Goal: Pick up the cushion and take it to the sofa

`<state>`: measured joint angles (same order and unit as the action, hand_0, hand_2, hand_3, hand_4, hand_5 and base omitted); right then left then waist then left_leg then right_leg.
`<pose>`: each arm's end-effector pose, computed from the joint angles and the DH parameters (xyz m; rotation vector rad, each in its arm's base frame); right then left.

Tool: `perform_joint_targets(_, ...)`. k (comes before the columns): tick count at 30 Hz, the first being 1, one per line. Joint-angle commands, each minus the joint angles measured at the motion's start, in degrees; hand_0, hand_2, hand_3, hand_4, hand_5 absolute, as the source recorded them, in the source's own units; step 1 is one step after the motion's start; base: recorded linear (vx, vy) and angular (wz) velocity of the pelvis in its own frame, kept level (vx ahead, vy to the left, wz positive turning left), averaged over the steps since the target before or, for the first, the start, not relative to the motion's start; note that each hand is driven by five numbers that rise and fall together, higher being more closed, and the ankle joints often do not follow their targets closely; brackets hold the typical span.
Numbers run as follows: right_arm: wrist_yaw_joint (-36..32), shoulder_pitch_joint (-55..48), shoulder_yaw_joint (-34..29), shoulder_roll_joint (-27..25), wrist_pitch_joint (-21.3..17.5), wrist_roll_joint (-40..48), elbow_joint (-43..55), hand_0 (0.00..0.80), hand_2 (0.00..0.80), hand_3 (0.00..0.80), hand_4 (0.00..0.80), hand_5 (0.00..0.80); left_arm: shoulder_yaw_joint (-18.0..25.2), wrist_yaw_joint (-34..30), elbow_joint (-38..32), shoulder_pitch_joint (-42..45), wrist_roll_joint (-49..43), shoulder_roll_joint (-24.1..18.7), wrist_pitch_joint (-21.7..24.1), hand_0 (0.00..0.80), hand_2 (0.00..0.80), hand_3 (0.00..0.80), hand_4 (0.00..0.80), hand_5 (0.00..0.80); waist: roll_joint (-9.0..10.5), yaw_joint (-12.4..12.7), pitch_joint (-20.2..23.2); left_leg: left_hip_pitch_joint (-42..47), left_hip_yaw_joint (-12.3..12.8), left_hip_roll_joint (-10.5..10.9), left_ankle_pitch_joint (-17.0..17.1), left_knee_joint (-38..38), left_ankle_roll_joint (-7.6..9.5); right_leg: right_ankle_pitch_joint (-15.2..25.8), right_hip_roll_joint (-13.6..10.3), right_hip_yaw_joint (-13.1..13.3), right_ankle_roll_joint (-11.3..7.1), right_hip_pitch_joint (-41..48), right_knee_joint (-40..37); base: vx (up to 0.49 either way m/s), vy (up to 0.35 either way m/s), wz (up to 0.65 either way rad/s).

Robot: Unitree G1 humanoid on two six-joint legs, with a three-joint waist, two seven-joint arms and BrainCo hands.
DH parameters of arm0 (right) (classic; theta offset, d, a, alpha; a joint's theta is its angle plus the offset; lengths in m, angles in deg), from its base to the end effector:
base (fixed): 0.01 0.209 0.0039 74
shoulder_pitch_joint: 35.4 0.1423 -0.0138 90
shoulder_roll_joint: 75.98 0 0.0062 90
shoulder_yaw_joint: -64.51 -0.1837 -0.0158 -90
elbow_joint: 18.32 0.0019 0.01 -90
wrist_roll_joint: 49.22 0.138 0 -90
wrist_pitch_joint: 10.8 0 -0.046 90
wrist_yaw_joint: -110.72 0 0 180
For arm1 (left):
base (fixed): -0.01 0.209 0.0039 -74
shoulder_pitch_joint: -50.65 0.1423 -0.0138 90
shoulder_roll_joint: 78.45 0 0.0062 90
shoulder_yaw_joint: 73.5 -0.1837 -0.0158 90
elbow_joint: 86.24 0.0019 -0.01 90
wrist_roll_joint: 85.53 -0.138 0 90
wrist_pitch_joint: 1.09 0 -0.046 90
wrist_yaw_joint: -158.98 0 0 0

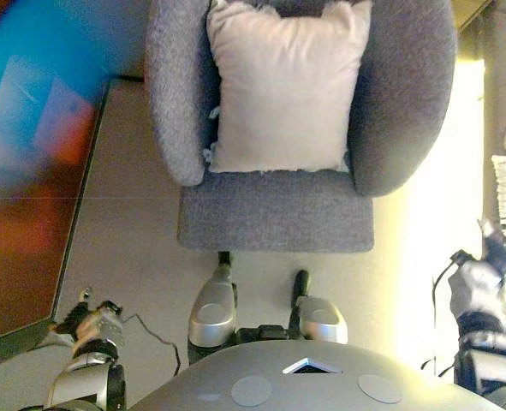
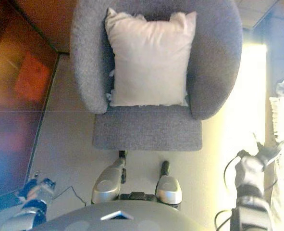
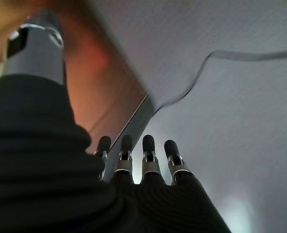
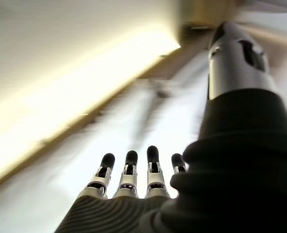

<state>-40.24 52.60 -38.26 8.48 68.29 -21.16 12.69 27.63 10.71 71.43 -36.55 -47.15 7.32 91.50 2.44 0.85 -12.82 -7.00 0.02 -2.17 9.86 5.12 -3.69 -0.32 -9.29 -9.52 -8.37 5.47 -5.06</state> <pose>0.0958 -0.3005 -0.0731 -0.0307 0.7381 -1.1224 0.0617 0.2878 -0.0948 -0.0964 1.0632 1.2621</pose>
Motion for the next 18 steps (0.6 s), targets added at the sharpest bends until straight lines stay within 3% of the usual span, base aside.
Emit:
perform_joint_targets(1,-7.81,-1.75,2.60,-0.07,-0.24,2.61,-6.61,0.000,0.000,0.000,0.000,0.000,-1.85,-4.01,6.77,1.09,-7.38,0.39,-2.74,0.000,0.000,0.000,0.000,0.000,-0.24,0.09,3.04,7.18,1.77,-2.26,-9.55,-1.38,-0.67,3.04,-1.47,1.89,0.31,-5.83,3.33,0.158,0.006,-0.09)
perform_joint_targets(5,-13.54,-1.75,8.07,5.05,6.85,-0.20,-13.94,0.000,0.000,0.000,0.000,0.000,-5.96,-11.65,10.57,0.41,-12.06,3.82,-9.42,0.000,0.000,0.000,0.000,0.000,-0.10,-0.04,4.51,9.49,2.13,-2.28,-10.10,-1.02,-0.35,2.42,-1.06,1.85,0.74,-3.43,3.31,0.109,0.033,-0.17)
perform_joint_targets(9,-17.69,-1.94,13.10,9.35,10.69,-4.37,-16.25,0.000,0.000,0.000,0.000,0.000,-8.37,-17.98,11.41,-0.43,-12.84,6.47,-10.47,0.000,0.000,0.000,0.000,0.000,-0.17,-0.62,5.46,11.66,2.88,-2.07,-10.99,-1.06,0.22,1.65,-1.26,2.04,0.77,-1.82,4.06,0.101,0.078,-0.10)
perform_joint_targets(13,-20.04,-1.65,15.86,11.02,13.32,-8.12,-15.74,0.000,0.000,0.000,0.000,0.000,-12.74,-24.33,9.66,-0.72,-13.67,8.17,-8.53,0.000,0.000,0.000,0.000,0.000,-0.47,-0.72,6.42,13.73,4.65,-2.41,-11.71,-0.72,0.25,1.87,-1.84,0.17,0.22,-0.12,3.56,0.058,0.040,-0.12)
perform_joint_targets(18,-20.30,-1.10,19.16,10.90,13.51,-10.22,-15.70,0.000,0.000,0.000,0.000,0.000,-16.57,-24.45,8.40,-1.54,-13.17,8.42,-9.51,0.000,0.000,0.000,0.000,0.000,-0.75,-0.42,7.15,14.72,5.32,-2.56,-11.98,-0.34,0.36,1.77,-1.57,-0.69,0.25,1.32,2.57,-0.008,-0.014,-0.28)
